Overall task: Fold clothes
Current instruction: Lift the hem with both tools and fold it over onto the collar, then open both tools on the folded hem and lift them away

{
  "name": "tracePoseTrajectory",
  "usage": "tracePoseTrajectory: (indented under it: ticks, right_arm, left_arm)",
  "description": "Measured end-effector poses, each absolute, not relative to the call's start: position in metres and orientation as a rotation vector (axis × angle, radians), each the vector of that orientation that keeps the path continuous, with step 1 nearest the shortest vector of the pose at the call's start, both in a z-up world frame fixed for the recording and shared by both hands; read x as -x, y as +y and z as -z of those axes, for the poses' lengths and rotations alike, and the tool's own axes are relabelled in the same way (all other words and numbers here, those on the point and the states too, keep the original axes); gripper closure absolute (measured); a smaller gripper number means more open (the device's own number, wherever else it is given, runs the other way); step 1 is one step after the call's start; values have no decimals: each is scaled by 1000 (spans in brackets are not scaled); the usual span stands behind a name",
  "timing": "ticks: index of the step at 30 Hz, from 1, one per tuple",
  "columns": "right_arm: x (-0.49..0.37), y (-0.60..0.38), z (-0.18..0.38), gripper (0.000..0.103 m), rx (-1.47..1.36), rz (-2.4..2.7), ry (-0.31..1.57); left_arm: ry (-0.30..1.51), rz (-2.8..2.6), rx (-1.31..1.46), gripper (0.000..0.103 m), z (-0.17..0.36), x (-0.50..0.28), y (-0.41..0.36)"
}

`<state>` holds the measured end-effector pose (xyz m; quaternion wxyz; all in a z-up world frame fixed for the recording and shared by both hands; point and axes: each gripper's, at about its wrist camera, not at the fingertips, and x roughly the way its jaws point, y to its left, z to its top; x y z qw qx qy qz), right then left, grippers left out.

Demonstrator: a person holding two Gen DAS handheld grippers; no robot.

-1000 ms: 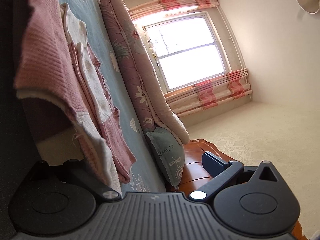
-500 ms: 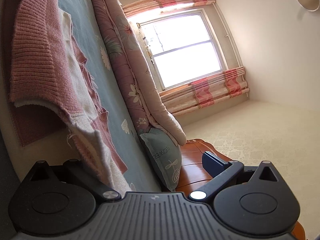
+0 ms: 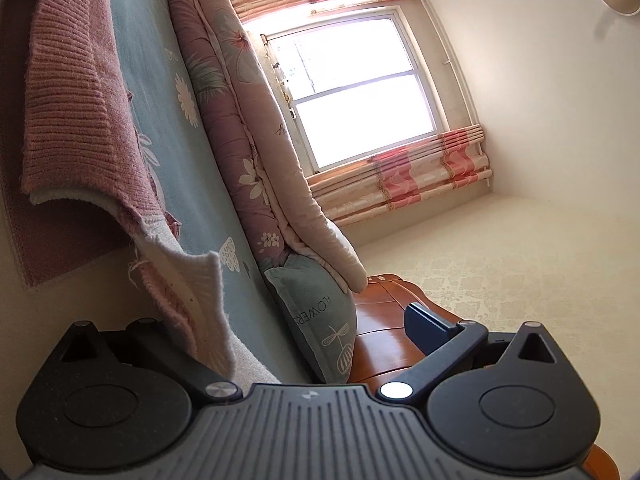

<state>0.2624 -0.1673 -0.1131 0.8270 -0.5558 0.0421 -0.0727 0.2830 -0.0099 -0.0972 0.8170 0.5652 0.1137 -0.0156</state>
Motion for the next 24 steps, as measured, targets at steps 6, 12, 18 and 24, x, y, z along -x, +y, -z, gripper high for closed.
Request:
tracePoseTrajectory:
  ticks: [6,12,18,24]
  right_arm:
    - [-301,-175,131,0,1171,156,139]
    - [-337,-182,154,0,1182,160,200]
    - [-354,-188,154,0,1132,139,251]
    - [-349,-197,142,0,1047,111,310]
  left_arm:
    - [267,58,-1204,3,111,-320,-12]
    - [336,77,-1166,3,130,-356,-15]
    - [448,131,-1033,2,123,-374,-5]
    - [614,207,-744,2,88,-389,38]
